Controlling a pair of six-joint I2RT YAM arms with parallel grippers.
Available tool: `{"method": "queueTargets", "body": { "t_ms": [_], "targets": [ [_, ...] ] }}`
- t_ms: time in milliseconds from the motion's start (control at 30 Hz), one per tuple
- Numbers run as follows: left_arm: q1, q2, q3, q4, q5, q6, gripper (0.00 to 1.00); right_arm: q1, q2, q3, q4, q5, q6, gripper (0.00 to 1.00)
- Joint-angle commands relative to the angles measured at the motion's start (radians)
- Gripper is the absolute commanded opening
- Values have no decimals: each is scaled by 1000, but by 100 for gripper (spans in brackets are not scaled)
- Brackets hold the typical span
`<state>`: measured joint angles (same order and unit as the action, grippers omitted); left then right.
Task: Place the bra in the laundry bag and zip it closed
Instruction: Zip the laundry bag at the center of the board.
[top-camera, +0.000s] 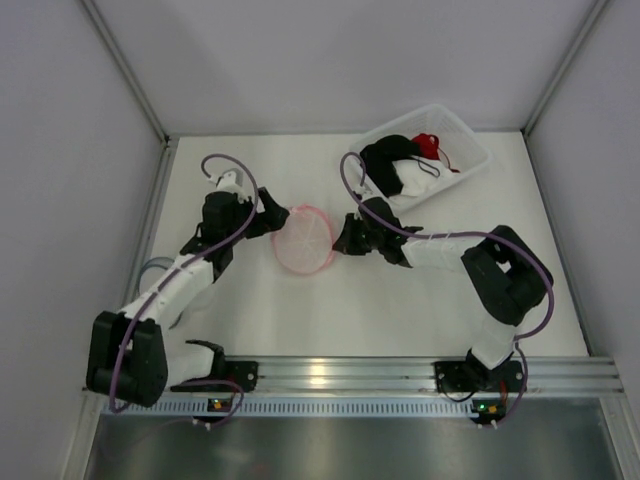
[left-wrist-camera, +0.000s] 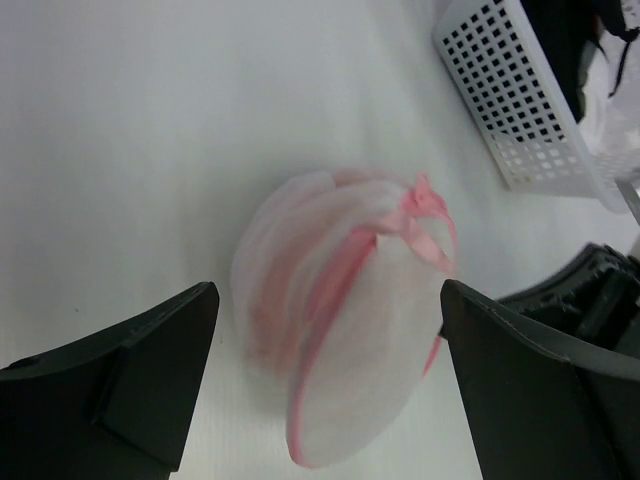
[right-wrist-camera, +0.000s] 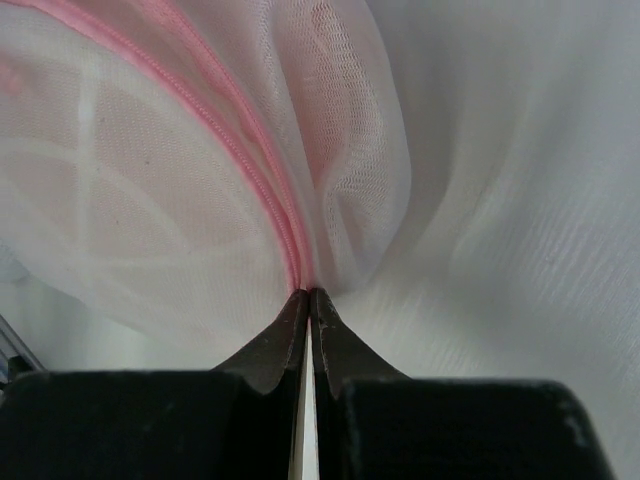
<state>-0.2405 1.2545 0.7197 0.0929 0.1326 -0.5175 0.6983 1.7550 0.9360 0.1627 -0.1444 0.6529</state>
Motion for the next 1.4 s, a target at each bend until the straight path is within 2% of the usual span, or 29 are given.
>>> {"method": "queueTargets", "body": {
  "t_ms": [0,200,300,333,433,500,633,733,767,833,867,900,933,1067,1167,1267,1300,1367],
  "targets": [
    [-19,-122,-84,-56,61,-68,99,9,-5,10,84,-17,33,0],
    [-19,-323,-207,-145,-19,-78,99,10,0,6,92,-40,40,0],
    [-19,-382,-316,-12,-18,-84,98,9,-2,11,97,-46,27,0],
    [-19,-376,-375,101,-16,-88,98,10,-3,14,97,-53,21,0],
    [-19,-299,-410,232,25,-101,98,9,-2,9,97,-63,16,0],
    [-19,-250,-379,283,70,-96,97,9,-8,3,101,-66,10,0],
    [-19,-133,-347,363,96,-81,84,9,-9,0,107,-72,7,0],
    [-19,-112,-353,456,133,-84,71,9,-9,0,115,-81,10,0],
    [-19,-106,-356,468,134,-84,55,9,-9,0,116,-83,10,0],
    [-19,-87,-355,485,130,-81,38,9,-11,0,121,-83,8,0],
    [-19,-81,-353,488,131,-75,13,9,-12,0,124,-86,8,0],
    [-19,-72,-348,488,133,-76,4,9,-12,0,127,-93,5,0],
    [-19,-69,-347,490,137,-75,0,10,-12,0,130,-99,4,0],
    [-19,-101,-359,492,192,-53,0,10,-46,20,97,-113,-35,1],
    [-19,-165,-397,466,199,-6,0,-6,-93,63,29,-118,-79,10],
    [-19,-227,-405,363,197,30,0,-66,-130,125,-38,-187,-101,28],
    [-19,-254,-407,338,193,45,0,-78,-135,147,-57,-217,-122,42],
    [-19,-273,-408,277,180,53,0,-108,-131,223,-130,-245,-159,50]
  ]
}}
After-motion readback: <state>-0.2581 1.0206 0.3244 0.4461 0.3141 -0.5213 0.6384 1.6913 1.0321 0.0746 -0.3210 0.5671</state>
